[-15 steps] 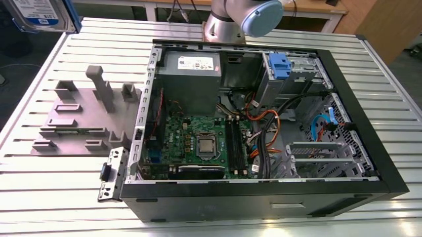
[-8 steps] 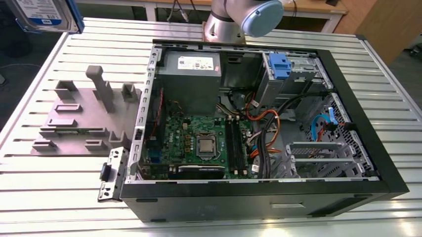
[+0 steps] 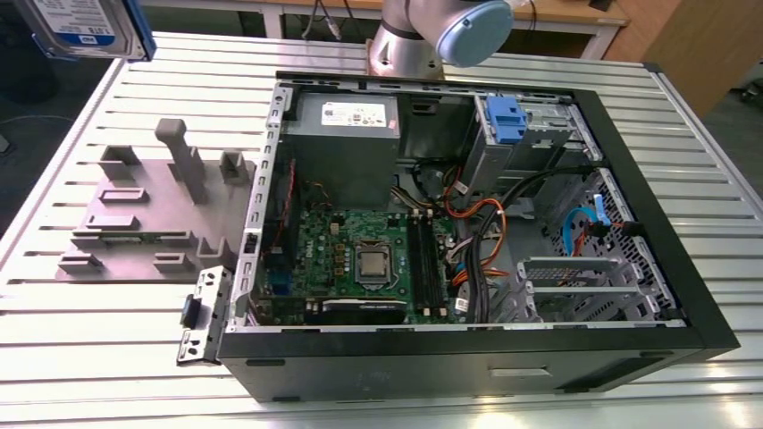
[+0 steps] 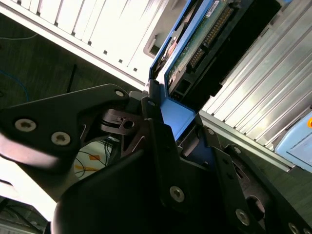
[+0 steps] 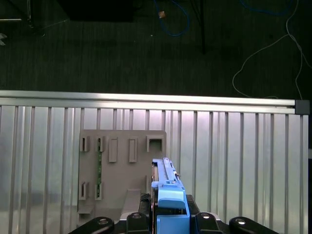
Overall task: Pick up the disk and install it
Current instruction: 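Pick up the disk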
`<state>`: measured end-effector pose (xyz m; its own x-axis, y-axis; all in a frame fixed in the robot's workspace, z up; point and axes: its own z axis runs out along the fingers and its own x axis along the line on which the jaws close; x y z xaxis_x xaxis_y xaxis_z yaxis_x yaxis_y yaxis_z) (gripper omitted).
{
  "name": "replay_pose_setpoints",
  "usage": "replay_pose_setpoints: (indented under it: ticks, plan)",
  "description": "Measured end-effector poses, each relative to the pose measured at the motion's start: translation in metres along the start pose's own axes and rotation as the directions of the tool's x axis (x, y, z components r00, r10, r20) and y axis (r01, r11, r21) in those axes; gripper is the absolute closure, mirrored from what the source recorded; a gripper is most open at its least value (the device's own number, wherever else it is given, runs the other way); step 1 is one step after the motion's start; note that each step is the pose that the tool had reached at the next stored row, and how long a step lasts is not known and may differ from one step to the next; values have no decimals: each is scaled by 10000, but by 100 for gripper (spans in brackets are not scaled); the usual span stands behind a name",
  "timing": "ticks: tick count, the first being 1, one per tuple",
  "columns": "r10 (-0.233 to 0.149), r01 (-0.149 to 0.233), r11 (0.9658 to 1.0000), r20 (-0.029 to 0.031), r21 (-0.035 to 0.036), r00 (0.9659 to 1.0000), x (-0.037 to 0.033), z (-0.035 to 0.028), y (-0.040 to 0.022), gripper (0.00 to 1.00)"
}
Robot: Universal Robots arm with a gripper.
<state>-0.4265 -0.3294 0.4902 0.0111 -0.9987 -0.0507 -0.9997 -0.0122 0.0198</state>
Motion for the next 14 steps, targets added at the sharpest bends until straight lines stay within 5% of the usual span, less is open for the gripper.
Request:
replay_pose_setpoints:
  ticks: [14]
  plan:
    - [1,-1,10000,0,0,10000,1,-1,-67,63]
